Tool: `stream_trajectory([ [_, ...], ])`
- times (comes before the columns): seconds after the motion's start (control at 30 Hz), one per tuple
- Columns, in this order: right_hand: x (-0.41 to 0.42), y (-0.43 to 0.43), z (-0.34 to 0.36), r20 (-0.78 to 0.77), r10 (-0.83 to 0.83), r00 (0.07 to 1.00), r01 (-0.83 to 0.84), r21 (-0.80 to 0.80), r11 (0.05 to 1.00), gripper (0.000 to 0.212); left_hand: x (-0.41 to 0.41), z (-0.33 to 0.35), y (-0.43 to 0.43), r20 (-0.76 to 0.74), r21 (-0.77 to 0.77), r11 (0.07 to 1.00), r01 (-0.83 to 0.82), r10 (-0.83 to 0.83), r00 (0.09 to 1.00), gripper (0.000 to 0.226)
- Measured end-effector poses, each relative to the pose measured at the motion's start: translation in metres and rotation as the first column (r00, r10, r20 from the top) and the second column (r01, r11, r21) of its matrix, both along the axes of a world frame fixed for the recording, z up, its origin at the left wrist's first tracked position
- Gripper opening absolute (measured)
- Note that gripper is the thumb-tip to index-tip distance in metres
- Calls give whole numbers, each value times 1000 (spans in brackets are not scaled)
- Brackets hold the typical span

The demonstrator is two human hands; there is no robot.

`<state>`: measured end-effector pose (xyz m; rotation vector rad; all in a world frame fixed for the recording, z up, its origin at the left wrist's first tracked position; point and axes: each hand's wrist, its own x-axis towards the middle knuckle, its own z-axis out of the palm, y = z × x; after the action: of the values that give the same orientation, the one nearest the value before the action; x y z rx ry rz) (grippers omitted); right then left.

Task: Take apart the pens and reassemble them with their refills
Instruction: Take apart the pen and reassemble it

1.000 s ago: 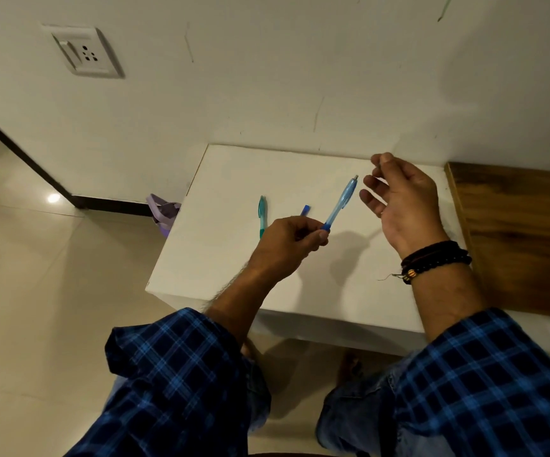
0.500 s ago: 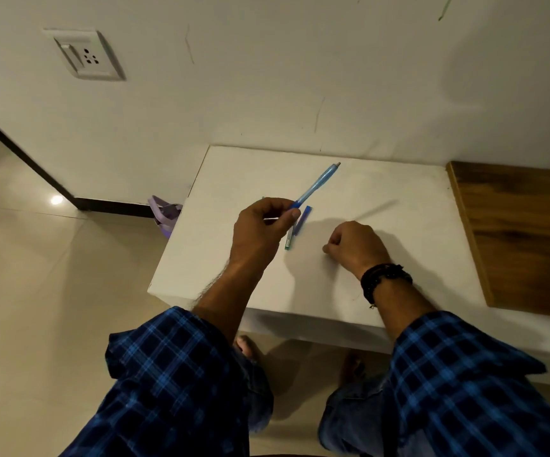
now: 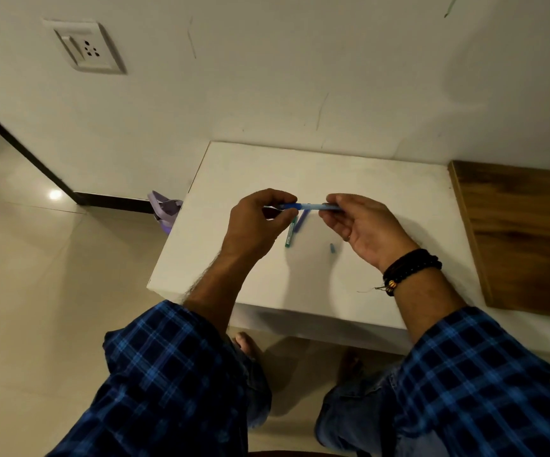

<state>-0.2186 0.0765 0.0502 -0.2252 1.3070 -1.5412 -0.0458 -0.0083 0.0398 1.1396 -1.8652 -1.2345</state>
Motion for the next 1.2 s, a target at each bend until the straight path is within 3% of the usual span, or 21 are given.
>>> stream_trajectory([
  [0.17, 7, -2, -2, 194, -25, 981, 17, 46, 999, 12, -3, 8, 5, -321, 222, 975, -17, 90, 943, 22],
  [0.3, 24, -5, -7, 275, 1, 962, -17, 57, 998, 20, -7, 8, 11, -361, 236, 971, 49, 41, 932, 22],
  [0.5, 31, -6, -10, 264, 142, 954, -166, 70, 984, 32, -6, 12, 10, -486, 245, 969, 12, 112, 867, 31],
  [0.6, 26, -4, -5, 212, 215, 953, -227, 34, 973, 32, -4, 12, 7, -526, 337, 941, 25, 167, 834, 34],
  [0.8, 23, -2, 4, -60, 288, 956, -286, 45, 957, 23, -4, 13, 4, -584, 449, 890, 83, 222, 780, 33],
  [1.2, 15, -3, 11, -162, 306, 938, -303, 46, 952, 26, -5, 15, 10, -591, 423, 887, 182, 118, 798, 31],
])
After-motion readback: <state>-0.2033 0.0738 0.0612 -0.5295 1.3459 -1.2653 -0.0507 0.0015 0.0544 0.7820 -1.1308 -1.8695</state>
